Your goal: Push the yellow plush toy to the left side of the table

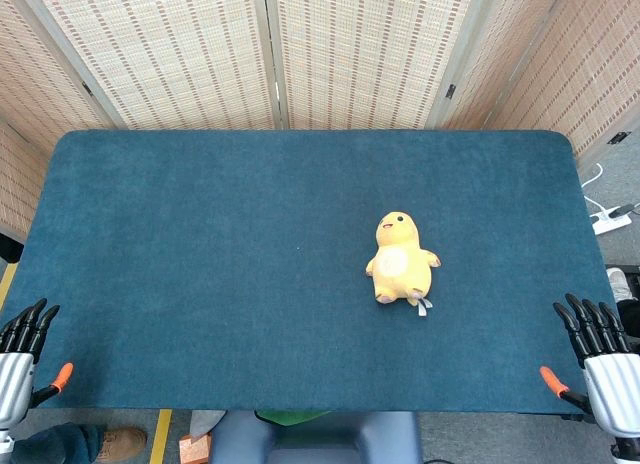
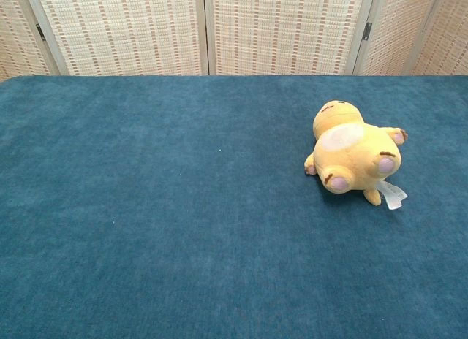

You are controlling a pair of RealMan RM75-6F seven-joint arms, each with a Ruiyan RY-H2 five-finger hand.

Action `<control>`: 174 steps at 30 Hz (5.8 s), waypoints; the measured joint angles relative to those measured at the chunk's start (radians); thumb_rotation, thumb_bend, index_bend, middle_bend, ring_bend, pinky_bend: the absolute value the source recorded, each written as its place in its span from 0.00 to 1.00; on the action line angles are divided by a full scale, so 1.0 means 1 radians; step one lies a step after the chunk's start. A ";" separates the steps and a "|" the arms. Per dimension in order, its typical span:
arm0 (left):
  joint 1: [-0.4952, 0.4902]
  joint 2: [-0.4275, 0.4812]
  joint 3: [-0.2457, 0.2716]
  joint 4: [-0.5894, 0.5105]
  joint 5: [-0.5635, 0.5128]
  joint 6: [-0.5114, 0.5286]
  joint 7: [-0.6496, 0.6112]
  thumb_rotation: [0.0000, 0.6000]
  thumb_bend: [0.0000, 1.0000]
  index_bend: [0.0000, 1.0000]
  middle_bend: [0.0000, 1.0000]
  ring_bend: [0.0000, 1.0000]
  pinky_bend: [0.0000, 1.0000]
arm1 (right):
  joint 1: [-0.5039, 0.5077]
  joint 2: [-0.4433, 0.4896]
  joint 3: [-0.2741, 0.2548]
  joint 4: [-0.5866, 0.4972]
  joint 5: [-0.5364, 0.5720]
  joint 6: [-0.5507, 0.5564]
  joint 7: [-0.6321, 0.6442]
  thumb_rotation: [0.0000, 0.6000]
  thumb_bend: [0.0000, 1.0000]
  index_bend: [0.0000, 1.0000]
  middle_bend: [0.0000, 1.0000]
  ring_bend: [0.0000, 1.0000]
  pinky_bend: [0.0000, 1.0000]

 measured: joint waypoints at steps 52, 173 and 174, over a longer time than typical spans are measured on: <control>-0.016 0.021 -0.030 0.019 -0.070 -0.046 -0.083 1.00 0.33 0.00 0.00 0.00 0.14 | 0.673 -0.443 0.154 0.235 0.223 -0.640 -0.120 1.00 0.71 0.84 0.93 0.82 1.00; -0.471 -0.550 0.033 0.648 0.466 0.132 0.124 1.00 0.65 0.76 0.85 0.76 0.97 | 0.055 0.038 -0.064 0.009 -0.117 0.105 0.312 1.00 0.10 0.00 0.00 0.00 0.00; -0.475 -0.555 0.035 0.688 0.466 0.139 0.107 1.00 0.64 0.76 0.85 0.76 0.97 | 0.055 0.036 -0.068 0.006 -0.120 0.099 0.305 1.00 0.10 0.00 0.00 0.00 0.00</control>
